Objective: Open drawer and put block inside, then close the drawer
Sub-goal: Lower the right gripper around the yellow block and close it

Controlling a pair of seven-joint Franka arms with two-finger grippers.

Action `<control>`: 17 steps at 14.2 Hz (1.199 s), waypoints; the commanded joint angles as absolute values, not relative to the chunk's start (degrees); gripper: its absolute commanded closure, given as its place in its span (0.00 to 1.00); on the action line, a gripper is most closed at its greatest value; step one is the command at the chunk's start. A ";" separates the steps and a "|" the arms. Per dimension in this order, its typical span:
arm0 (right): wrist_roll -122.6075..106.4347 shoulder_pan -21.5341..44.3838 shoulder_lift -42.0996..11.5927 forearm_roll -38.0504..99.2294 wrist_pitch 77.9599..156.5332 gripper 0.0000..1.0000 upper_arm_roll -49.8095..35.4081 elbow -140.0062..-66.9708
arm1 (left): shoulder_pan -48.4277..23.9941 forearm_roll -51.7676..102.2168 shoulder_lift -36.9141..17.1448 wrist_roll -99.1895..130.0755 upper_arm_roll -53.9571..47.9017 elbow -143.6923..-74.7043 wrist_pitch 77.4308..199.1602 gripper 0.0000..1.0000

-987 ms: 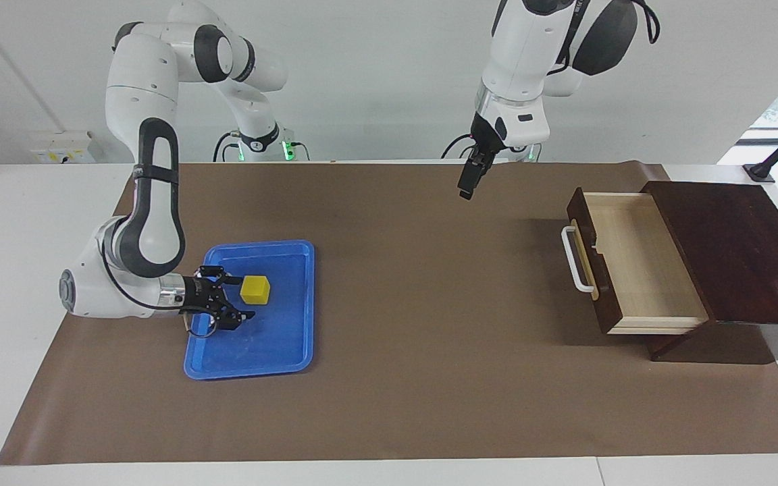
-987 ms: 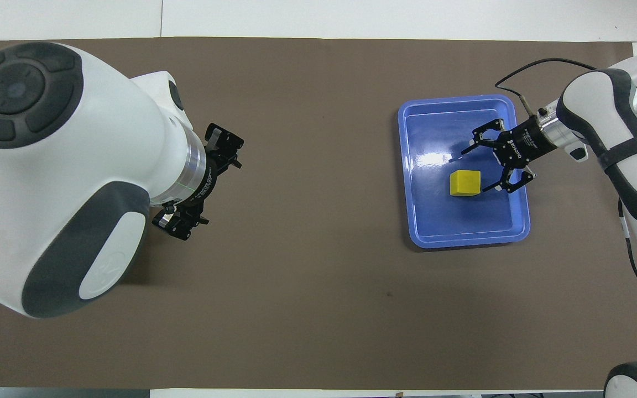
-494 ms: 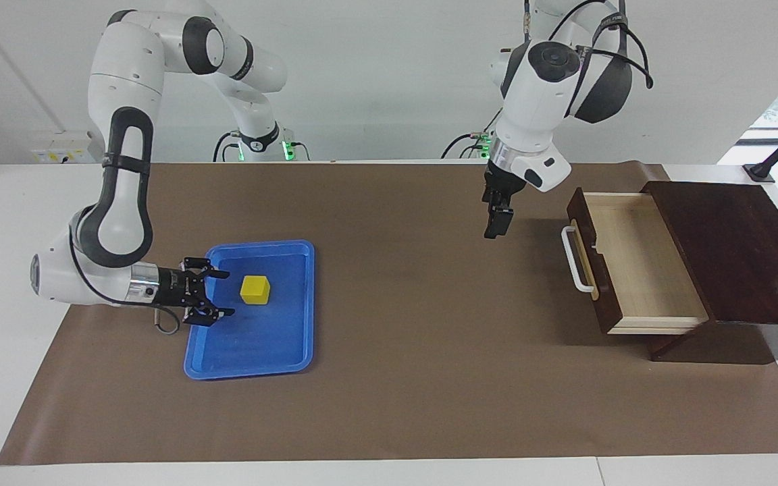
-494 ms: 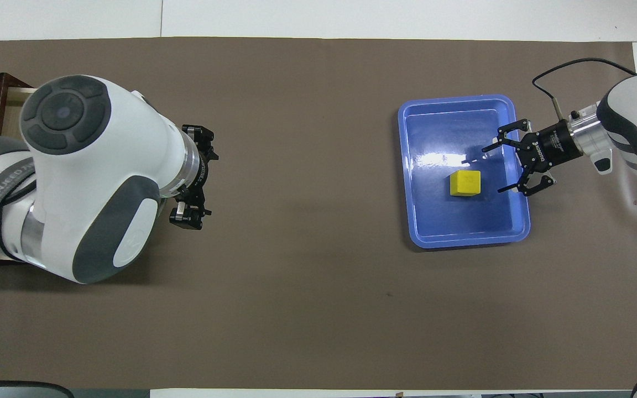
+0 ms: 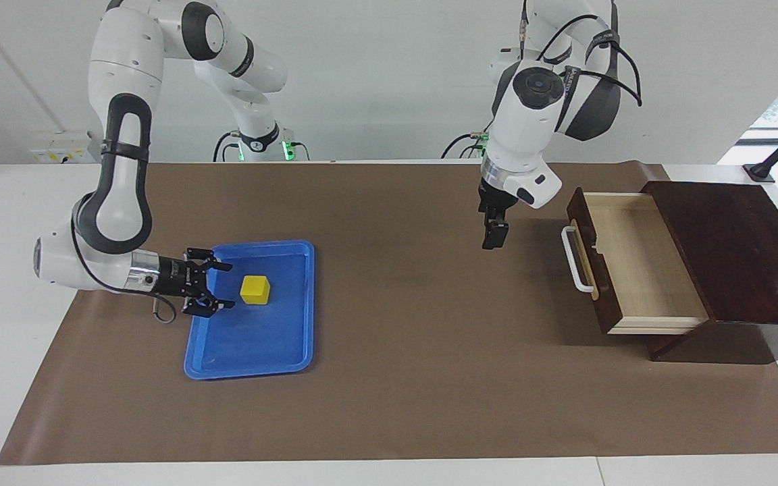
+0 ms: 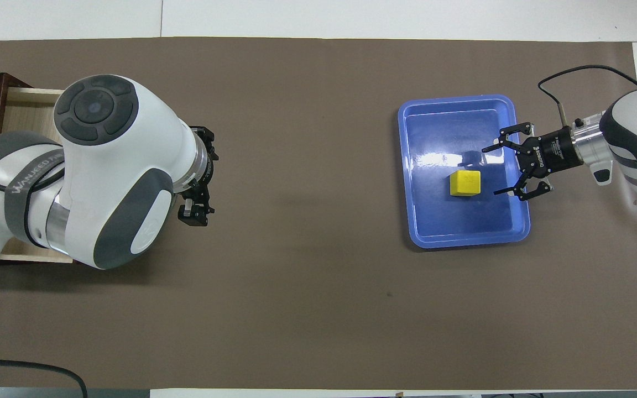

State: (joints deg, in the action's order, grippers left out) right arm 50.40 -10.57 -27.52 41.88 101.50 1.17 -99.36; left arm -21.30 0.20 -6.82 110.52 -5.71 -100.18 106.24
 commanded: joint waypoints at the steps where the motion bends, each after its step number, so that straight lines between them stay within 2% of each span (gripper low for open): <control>1: 48.16 -9.23 -25.93 45.43 106.68 0.00 0.97 -103.70 | -20.57 -0.88 -6.42 111.88 -5.71 -100.90 107.05 0.00; 7: 47.46 -7.38 -25.49 47.11 109.33 0.00 0.97 -105.91 | -20.57 -0.88 -8.51 114.87 -5.63 -100.73 108.80 0.00; 12: 48.78 -8.09 -25.22 47.11 104.77 0.00 1.05 -105.38 | -20.65 -0.97 -8.44 114.96 -5.71 -101.34 109.25 0.00; 17: 49.91 -8.43 -25.22 47.98 105.29 0.00 1.05 -105.55 | -20.74 -0.97 -8.44 114.96 -5.71 -101.60 109.69 0.00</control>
